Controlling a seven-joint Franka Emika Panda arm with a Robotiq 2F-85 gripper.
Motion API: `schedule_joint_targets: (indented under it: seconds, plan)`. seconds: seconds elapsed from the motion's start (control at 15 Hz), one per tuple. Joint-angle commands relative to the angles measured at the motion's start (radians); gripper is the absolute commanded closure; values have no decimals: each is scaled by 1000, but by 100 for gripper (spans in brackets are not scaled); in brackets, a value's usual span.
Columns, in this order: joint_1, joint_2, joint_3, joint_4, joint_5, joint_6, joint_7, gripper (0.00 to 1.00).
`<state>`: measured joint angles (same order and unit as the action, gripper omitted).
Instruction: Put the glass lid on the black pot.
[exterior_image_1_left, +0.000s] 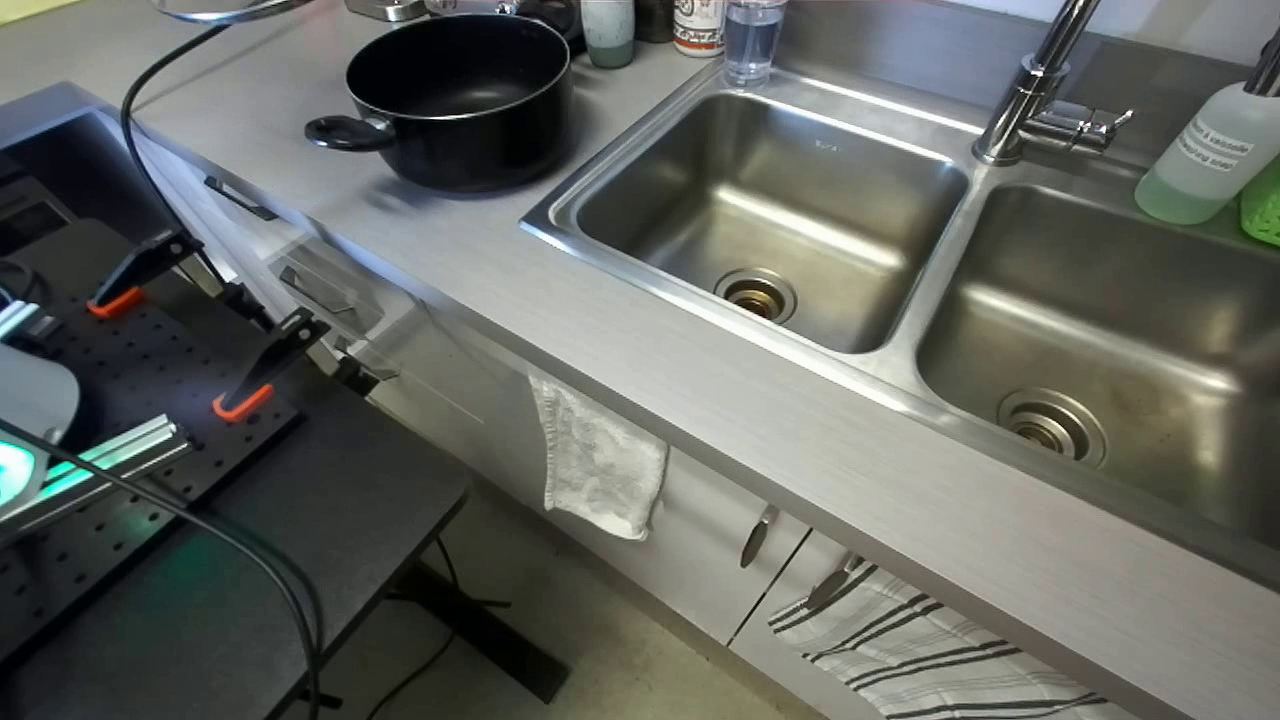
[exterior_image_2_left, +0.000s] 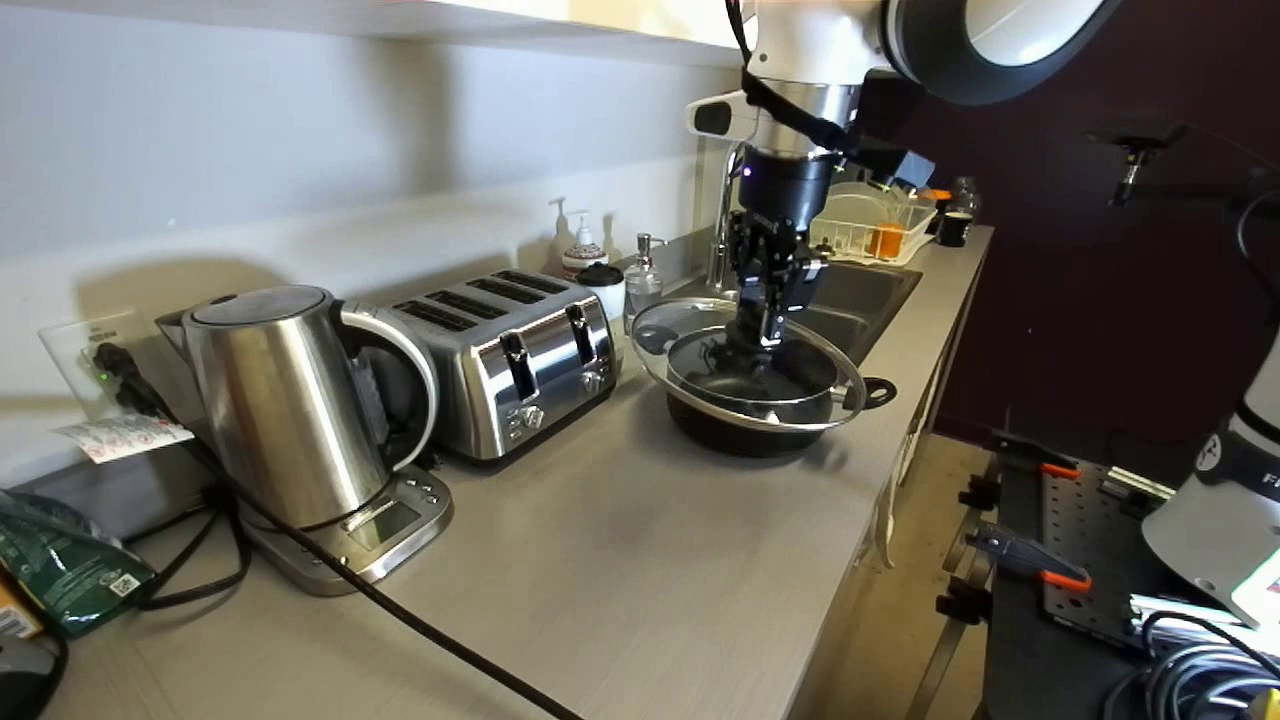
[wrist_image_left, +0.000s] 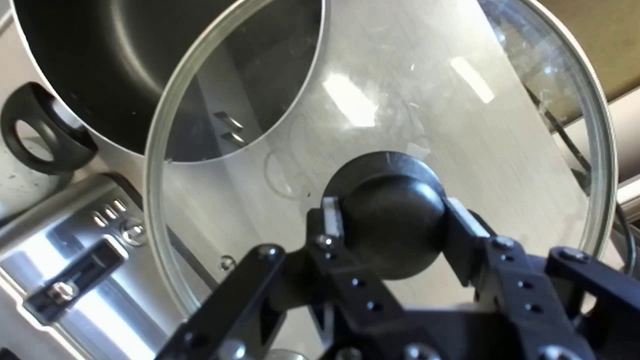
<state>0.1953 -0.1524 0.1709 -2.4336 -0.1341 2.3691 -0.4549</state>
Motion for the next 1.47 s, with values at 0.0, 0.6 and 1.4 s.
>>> schedule_joint_targets:
  seconds: [0.0, 0.6, 1.4]
  plan:
    - [-36, -11, -45, 51, 7, -59, 46, 75]
    - [-143, 51, -135, 97, -7, -67, 149, 75]
    - [-208, 256, -179, 189, 21, -45, 238, 75]
